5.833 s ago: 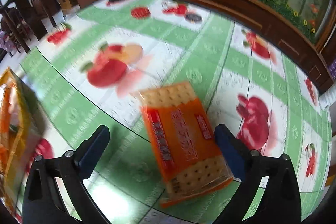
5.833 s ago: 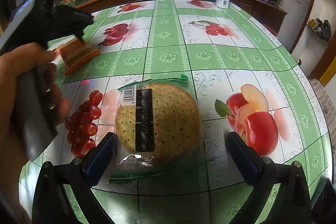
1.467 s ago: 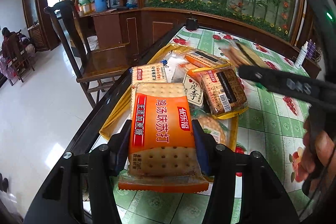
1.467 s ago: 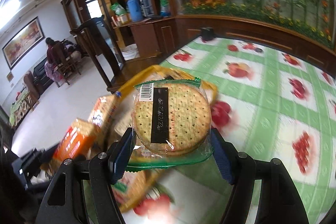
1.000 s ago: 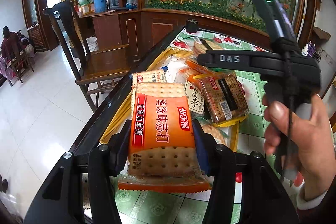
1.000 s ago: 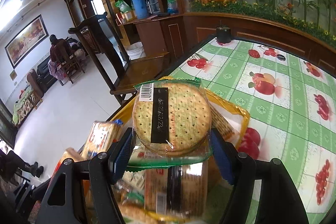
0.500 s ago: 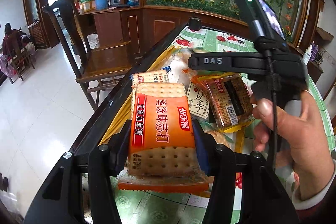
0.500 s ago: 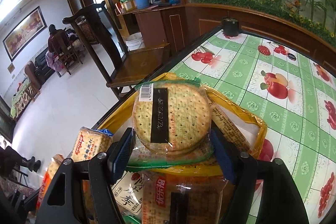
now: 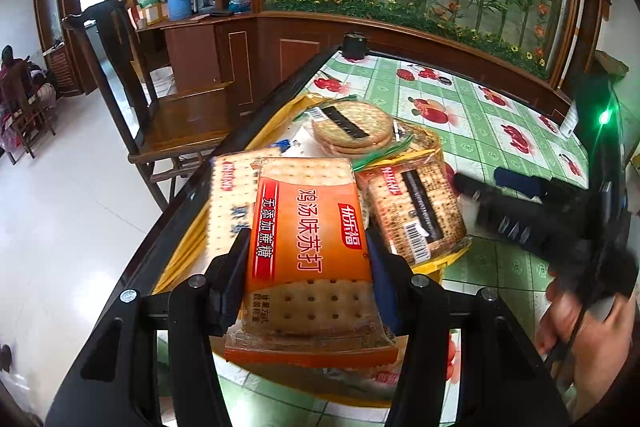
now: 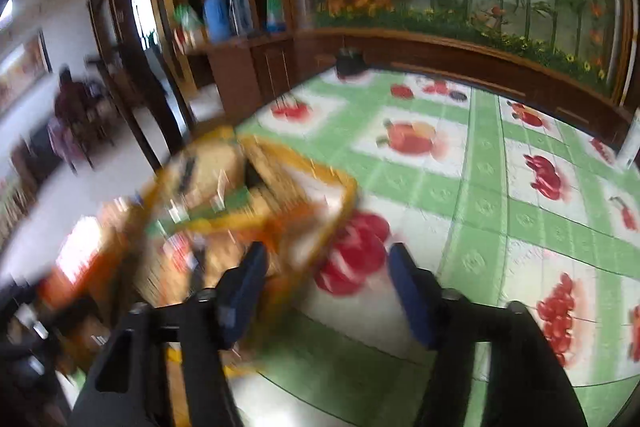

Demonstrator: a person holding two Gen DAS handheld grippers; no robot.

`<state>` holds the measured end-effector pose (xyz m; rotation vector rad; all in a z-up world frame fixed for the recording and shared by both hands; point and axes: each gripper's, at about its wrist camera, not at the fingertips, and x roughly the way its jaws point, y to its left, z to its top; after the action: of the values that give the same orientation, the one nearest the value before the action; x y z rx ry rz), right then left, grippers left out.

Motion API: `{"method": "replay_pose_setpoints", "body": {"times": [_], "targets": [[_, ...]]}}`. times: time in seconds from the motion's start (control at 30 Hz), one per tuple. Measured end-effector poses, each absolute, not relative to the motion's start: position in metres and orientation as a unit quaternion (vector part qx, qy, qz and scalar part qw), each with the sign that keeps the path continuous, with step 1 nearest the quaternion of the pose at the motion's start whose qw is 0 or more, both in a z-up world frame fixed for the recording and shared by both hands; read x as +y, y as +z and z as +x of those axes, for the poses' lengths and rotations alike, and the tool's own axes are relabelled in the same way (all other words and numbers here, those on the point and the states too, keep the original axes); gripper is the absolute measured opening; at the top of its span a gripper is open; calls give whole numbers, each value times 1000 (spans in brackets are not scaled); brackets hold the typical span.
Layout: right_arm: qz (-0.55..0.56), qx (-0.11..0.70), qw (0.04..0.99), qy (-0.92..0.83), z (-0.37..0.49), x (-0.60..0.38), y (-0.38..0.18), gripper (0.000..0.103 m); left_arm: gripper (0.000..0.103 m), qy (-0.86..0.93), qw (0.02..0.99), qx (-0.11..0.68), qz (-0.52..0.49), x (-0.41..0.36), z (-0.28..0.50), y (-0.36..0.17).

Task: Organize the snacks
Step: 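Carry both packs into the tray, lower them onto the pile, and open both tools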

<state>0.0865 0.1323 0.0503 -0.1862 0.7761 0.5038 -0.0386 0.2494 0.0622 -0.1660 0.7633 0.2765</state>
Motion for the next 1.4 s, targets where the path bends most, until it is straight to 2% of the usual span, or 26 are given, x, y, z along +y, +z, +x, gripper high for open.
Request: {"method": "replay_pose_setpoints", "body": {"times": [0.07, 0.17, 0.67, 0.7, 0.77, 0.83, 1.1, 1.17, 1.4], "targets": [[-102, 373, 887, 251, 81, 140, 47, 60, 53, 132, 915, 372, -79, 247, -36, 62], [-115, 365, 887, 258, 72, 151, 49, 53, 53, 132, 913, 379, -74, 243, -29, 60], [-45, 367, 893, 258, 61, 101, 63, 53, 53, 153, 905, 395, -43, 239, 2, 47], [-44, 366, 893, 256, 59, 98, 64, 53, 54, 154, 905, 395, -41, 238, 3, 47], [-38, 367, 894, 254, 55, 89, 64, 54, 67, 156, 905, 394, -41, 237, 5, 47], [-32, 368, 895, 250, 51, 81, 65, 54, 74, 159, 903, 397, -41, 235, 6, 46], [-15, 368, 900, 232, 34, 45, 67, 55, 77, 173, 901, 396, -40, 226, 5, 48], [-12, 368, 901, 228, 30, 36, 67, 55, 83, 179, 900, 395, -38, 223, 5, 50], [-1, 369, 904, 216, 19, 13, 68, 61, 83, 178, 907, 380, -34, 211, -7, 60]]}}
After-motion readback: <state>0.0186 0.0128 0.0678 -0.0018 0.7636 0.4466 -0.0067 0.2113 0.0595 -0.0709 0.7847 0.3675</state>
